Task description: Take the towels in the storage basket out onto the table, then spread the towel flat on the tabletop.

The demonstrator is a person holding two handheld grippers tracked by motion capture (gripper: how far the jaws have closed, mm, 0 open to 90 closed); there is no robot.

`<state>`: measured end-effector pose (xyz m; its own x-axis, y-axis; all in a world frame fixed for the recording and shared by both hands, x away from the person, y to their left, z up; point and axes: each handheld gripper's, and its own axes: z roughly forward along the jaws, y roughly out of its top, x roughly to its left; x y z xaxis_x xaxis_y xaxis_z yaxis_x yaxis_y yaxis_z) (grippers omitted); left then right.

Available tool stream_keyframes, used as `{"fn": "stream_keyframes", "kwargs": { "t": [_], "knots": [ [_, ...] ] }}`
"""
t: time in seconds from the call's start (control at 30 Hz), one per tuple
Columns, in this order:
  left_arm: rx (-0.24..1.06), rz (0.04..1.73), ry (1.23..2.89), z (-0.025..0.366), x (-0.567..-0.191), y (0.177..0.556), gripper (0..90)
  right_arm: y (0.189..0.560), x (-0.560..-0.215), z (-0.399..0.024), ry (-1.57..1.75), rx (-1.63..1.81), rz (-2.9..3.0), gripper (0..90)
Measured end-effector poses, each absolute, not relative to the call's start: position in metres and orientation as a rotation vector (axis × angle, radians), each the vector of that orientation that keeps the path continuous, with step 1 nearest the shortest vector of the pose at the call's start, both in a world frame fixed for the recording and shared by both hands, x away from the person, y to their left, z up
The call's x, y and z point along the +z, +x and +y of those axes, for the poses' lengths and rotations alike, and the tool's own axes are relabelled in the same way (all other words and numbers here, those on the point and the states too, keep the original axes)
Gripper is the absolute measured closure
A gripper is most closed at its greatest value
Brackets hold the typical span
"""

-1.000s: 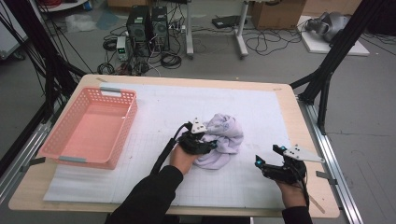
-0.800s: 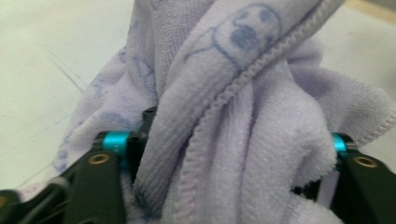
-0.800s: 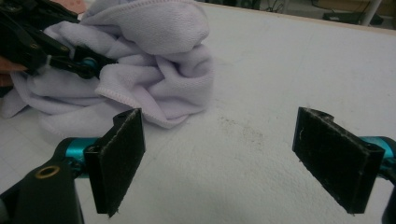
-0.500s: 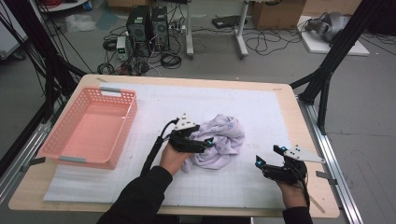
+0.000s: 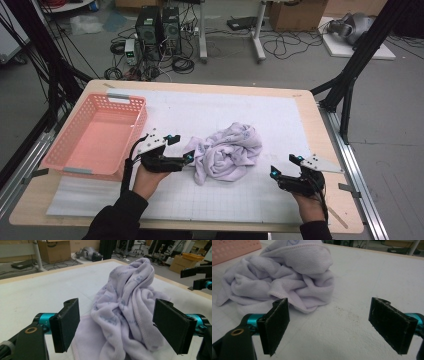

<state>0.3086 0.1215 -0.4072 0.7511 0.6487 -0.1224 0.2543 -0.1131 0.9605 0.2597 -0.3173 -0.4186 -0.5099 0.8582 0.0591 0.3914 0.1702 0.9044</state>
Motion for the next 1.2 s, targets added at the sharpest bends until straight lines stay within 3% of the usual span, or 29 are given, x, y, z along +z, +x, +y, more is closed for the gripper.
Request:
{"fn": "stream_keyframes", "kwargs": {
  "t": [1.2],
  "knots": [
    [0.394, 0.782, 1.745, 0.117, -0.418, 0.301, 19.8, 0.26, -0.421, -0.323, 1.192, 1.276, 1.985, 15.8]
  ]
}}
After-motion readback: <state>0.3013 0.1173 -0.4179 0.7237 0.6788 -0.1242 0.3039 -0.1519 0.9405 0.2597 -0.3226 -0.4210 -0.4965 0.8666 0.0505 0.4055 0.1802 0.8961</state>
